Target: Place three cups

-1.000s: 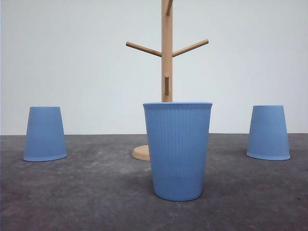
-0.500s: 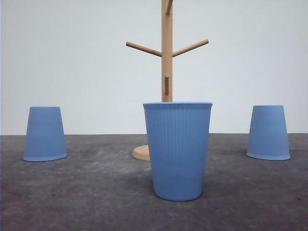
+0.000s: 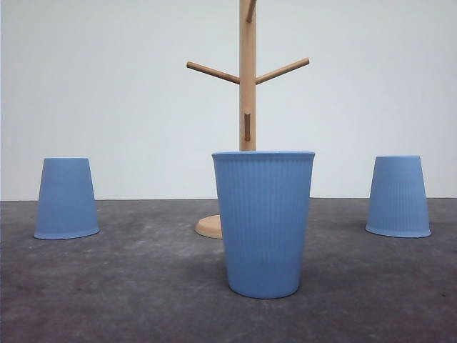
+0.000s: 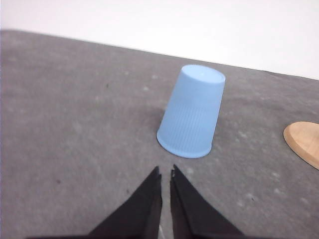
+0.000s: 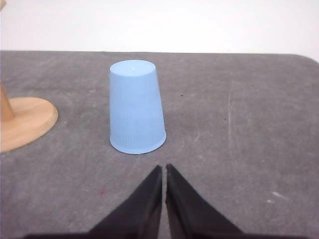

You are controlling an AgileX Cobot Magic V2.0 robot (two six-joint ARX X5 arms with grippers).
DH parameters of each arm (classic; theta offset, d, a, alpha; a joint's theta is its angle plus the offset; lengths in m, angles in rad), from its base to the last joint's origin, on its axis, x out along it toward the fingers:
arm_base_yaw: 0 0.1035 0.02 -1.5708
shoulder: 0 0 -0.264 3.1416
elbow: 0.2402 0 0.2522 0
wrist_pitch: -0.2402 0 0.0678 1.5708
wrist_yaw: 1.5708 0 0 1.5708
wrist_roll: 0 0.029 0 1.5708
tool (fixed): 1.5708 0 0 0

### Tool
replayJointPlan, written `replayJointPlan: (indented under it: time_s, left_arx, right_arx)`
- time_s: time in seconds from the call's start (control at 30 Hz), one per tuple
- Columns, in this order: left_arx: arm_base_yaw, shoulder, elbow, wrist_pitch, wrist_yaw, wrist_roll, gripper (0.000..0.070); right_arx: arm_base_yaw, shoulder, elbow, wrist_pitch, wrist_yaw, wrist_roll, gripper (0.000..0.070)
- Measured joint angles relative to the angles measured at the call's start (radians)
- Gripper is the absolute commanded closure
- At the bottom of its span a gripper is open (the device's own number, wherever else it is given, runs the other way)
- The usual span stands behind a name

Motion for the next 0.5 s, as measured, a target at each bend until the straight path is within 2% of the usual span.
replayJointPlan:
  time_s: [0.13,0.27,0.43,0.5]
  left_arx:
    - [0.000,0.045,0.076,-0.044,-0.005,-0.040,0.0689]
    - [0.000,0.164,0.230,-0.042,-0.015,-0.082,0.0689]
    - [0.000,0.416,0.448,-0.057,-0.016,-0.098,0.0688]
    - [0.000,0.535,0.549,-0.071,0.010,-0.091,0.0687]
  right_arx:
    - [0.000,0.023,0.056,-0.013,-0.001,0.063,0.0691]
    - [0.000,0.121,0.198,-0.002,-0.002,0.102,0.0692]
    - [0.000,0.335,0.414,-0.068,-0.019,0.107,0.0692]
    - [0.000,0.437,0.515,-0.114,-0.036,0.099,0.0691]
